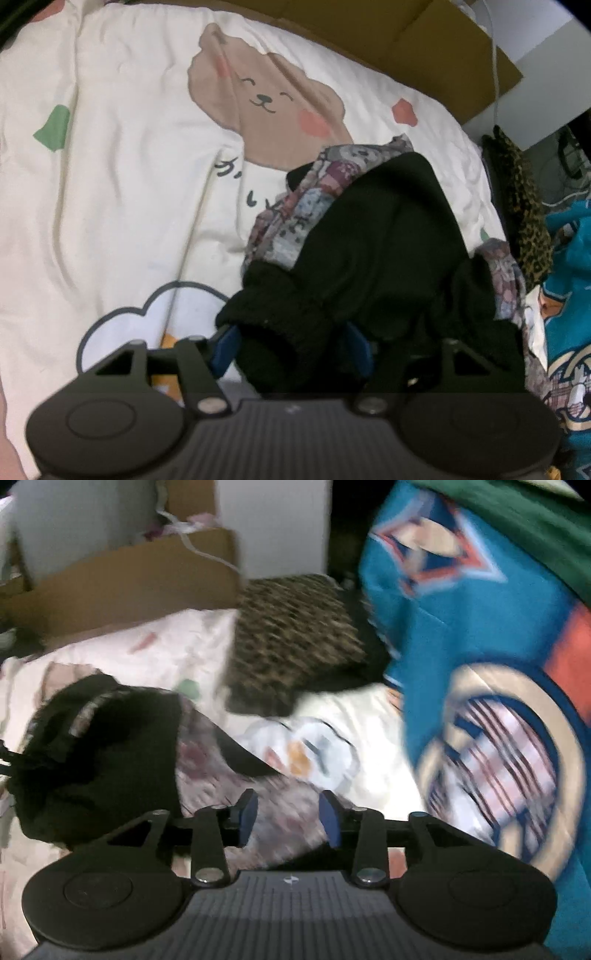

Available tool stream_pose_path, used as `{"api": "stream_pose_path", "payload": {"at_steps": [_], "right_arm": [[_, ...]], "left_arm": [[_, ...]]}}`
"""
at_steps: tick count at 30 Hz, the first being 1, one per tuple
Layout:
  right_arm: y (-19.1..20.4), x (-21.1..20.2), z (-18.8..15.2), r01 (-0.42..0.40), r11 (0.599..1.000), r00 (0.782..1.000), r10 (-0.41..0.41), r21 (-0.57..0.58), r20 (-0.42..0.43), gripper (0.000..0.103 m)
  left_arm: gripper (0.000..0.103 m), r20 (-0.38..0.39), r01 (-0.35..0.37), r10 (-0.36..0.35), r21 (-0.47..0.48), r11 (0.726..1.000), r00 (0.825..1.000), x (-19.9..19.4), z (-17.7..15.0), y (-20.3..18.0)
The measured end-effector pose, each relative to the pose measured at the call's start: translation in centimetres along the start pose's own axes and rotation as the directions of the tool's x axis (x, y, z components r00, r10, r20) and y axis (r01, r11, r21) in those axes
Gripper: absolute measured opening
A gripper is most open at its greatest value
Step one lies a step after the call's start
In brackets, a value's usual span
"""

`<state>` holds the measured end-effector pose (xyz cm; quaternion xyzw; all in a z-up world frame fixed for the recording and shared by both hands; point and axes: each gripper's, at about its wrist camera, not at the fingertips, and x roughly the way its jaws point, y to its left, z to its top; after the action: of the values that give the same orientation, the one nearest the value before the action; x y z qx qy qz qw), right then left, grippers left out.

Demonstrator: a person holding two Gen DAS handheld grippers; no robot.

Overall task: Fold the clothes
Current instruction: 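Carry the black garment with both grippers onto the open duvet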

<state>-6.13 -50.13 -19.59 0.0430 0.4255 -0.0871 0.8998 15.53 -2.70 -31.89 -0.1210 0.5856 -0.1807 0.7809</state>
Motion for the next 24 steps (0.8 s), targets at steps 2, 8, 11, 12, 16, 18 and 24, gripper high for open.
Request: {"api": "stream_pose_path", "payload": {"at_steps": [2,8,11,12,16,18,24], "right_arm": [[1.0,1.2,0.9,-0.041,0.998,0.999,0.041,-0.037,0.002,0.048],[2.9,4.4,2.4,-0.103,0.992,0.995,0.103,-0.069,-0.006,0.049],[3.4,5.5,3.1,-0.128,0.989,0.992,0.127,-0.080,-0.018,0.049],[3.7,5.6,3.5,-0.139,0.986,0.990,0.138,-0.090,-0.017,0.049],[4.9,6.0,4.9,-0.198,0.970,0.980,0.197,-0.142,-0.019,0.049],[5.6,6.4,5.5,-0.226,0.960,0.974,0.225,-0.166,-0.027,0.051],[7.8,10.2,5.1,-0.270,0.949,0.962,0.273,-0.163,-0.001,0.056]], "left_arm": [[0.065,-0.005,0.001,0.000,0.009,1.000,1.000,0.0,0.1,0.0],[0.064,-0.025,-0.001,0.001,0.013,1.000,1.000,-0.1,1.1,-0.3],[0.064,-0.024,0.006,-0.005,0.039,0.999,1.000,-0.2,1.8,-0.9],[0.064,-0.030,0.006,-0.004,0.040,0.999,1.000,-0.2,2.0,-1.0],[0.064,-0.075,0.008,-0.002,0.076,0.997,0.997,0.3,2.3,-1.4],[0.064,-0.096,0.009,0.000,0.097,0.995,0.995,0.6,2.4,-1.5],[0.066,-0.089,0.021,-0.012,0.105,0.994,0.996,1.5,2.6,-1.9]]}}
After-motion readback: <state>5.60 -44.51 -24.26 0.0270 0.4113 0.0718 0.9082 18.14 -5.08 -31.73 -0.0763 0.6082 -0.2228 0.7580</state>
